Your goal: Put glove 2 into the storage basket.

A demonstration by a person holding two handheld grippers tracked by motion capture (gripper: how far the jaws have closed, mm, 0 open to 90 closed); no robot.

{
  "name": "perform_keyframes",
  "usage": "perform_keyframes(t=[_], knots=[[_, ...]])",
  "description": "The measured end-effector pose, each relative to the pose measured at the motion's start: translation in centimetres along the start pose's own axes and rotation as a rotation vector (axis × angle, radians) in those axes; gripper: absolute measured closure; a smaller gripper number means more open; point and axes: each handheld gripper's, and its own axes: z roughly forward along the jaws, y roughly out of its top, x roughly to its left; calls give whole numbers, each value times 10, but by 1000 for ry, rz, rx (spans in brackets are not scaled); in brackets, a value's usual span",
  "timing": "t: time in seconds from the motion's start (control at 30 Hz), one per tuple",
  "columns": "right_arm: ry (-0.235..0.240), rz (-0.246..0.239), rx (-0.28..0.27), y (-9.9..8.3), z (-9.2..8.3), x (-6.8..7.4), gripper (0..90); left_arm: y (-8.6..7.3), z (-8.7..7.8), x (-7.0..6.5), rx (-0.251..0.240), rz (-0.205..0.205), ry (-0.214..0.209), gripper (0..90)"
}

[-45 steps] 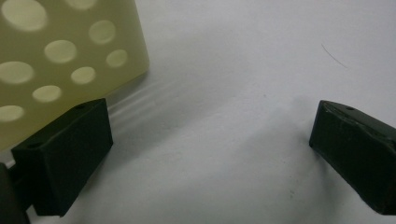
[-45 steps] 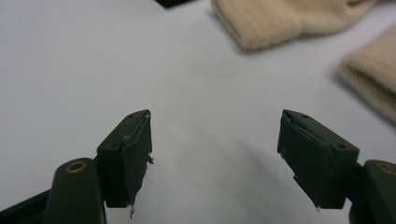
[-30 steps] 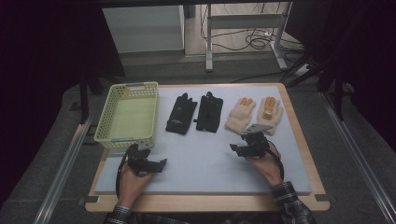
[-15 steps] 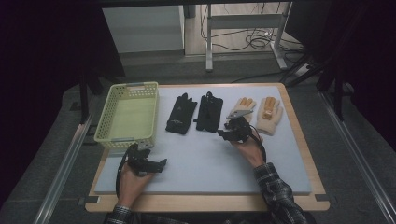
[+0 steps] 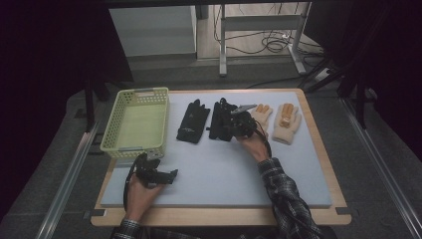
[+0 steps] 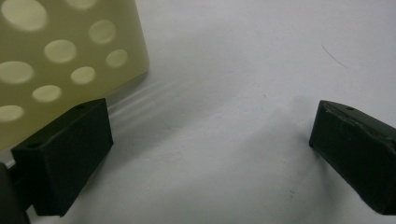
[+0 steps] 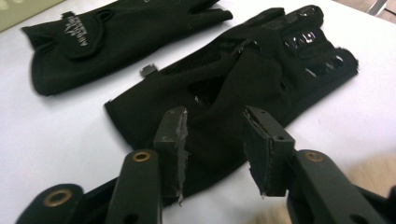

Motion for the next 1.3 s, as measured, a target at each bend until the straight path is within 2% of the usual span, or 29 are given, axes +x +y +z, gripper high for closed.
perform_keyframes(t=[0.1,0.3,0.4,0.5,0.53,0.57,0.6,0.63,0.67,0.73,0.77,0.9,1.0,1.07,1.17,1.3], knots=[[-4,-2,-1,4,6,-1,540,0,0,0,-2,-1,0,0],[-25,12,0,13,25,-5,427,0,0,0,-2,-1,-1,0],[-54,-6,16,17,36,-5,363,0,0,0,-2,-1,-1,0],[-54,-8,42,18,43,-6,352,0,0,0,-2,-1,-1,0],[-45,1,48,18,45,-6,395,0,0,0,-2,-1,-1,0],[-16,28,54,18,45,-8,449,0,0,0,-2,-1,0,0],[7,57,44,17,45,-9,555,0,0,0,-2,-1,-1,0],[11,63,41,16,45,-9,604,0,0,0,-3,-1,-1,0],[11,63,41,16,45,-9,604,0,0,0,-2,0,-1,0],[13,72,40,15,43,-8,784,0,0,0,-2,0,0,0],[1,69,42,15,42,-8,801,0,0,0,-2,0,0,0],[20,110,23,12,42,-12,824,0,0,0,-2,-1,-1,0],[6,86,32,15,39,-10,829,0,0,0,-2,0,-1,0],[4,75,16,16,34,-8,830,0,0,0,-2,-1,-1,0],[16,81,-11,18,23,-5,831,0,0,0,-2,-1,-1,0],[39,69,-20,19,9,-1,831,0,0,0,-1,0,0,0]])
